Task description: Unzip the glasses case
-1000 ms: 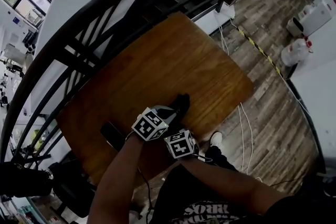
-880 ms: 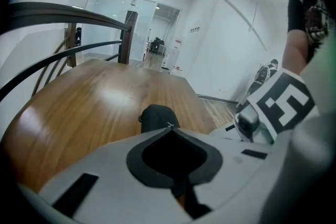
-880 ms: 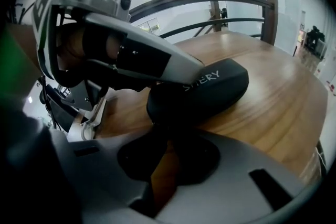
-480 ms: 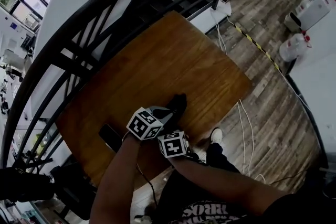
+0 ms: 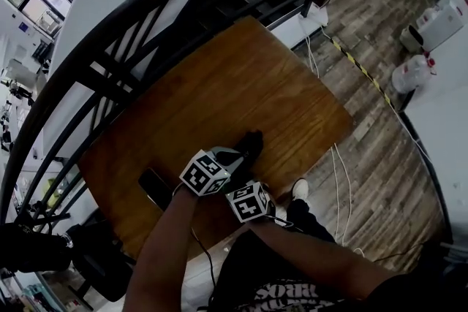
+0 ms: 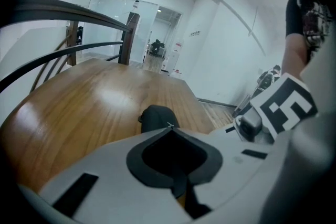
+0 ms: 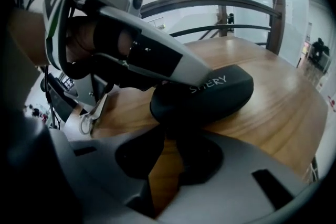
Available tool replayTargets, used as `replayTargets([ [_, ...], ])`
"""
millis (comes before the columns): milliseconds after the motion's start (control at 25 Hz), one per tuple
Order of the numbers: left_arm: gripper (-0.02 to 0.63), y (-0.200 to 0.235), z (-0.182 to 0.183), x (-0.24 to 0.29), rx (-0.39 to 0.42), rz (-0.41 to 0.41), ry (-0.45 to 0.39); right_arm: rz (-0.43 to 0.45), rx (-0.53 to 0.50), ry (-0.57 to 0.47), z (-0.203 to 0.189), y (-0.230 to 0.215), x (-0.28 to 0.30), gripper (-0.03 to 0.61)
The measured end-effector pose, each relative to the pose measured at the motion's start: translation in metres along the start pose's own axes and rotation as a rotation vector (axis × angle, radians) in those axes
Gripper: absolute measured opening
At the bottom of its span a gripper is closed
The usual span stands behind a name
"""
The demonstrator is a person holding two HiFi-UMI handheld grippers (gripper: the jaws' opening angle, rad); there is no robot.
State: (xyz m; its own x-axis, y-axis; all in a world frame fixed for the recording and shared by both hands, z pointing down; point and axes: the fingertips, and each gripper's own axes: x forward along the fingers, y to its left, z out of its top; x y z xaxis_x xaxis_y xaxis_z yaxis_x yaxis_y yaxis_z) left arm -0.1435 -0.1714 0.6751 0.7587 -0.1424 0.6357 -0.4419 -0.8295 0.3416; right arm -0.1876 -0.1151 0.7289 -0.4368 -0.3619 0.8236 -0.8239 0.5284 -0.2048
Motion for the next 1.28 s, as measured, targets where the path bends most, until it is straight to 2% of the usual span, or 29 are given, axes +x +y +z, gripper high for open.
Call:
replayTargets([
  [120, 0.003, 0.000, -0.001, 0.000, 0.007, 0.004, -0.005, -0.018, -0.116, 0.000, -0.003, -0.007, -0.001, 0.047],
  [240, 0.003, 0.001, -0.001, 0.001, -0.003, 0.004, 0.001, -0.050, -0.174, -0.006, -0.001, -0.029, -0.005, 0.047],
  [360, 0.003, 0.000, 0.000, 0.002, -0.017, 0.001, 0.013, -0.040, -0.239, 0.001, 0.000, -0.042, -0.009, 0.081],
  [520, 0.003, 0.000, 0.001, 0.005, -0.023, -0.007, 0.032, -0.066, -0.338, -0.005, 0.005, -0.071, -0.015, 0.054],
  [680, 0.003, 0.001, 0.001, 0.006, -0.022, -0.001, 0.041, -0.058, -0.490, 0.018, 0.012, -0.094, -0.019, 0.046],
  [920, 0.003, 0.002, 0.003, 0.006, -0.007, 0.025, 0.029, -0.109, -0.609, 0.021, 0.043, -0.145, -0.014, 0.054],
  [960, 0.003, 0.001, 0.003, 0.006, -0.007, 0.028, 0.029, -0.133, -0.623, 0.006, 0.053, -0.154, -0.013, 0.052],
  [1000, 0.003, 0.001, 0.002, 0.006, -0.007, 0.030, 0.028, -0.159, -0.625, -0.016, 0.064, -0.164, -0.012, 0.003],
  [1080, 0.003, 0.002, 0.001, 0.007, -0.001, 0.036, 0.019, -0.177, -0.590, -0.059, 0.088, -0.181, -0.014, 0.000],
  [1200, 0.003, 0.004, 0.001, 0.004, 0.022, 0.063, -0.018, -0.133, -0.521, -0.140, 0.116, -0.186, -0.031, 0.000],
  [1280, 0.003, 0.006, 0.006, -0.003, 0.053, 0.118, -0.068, -0.096, -0.486, -0.197, 0.124, -0.178, -0.052, 0.000],
])
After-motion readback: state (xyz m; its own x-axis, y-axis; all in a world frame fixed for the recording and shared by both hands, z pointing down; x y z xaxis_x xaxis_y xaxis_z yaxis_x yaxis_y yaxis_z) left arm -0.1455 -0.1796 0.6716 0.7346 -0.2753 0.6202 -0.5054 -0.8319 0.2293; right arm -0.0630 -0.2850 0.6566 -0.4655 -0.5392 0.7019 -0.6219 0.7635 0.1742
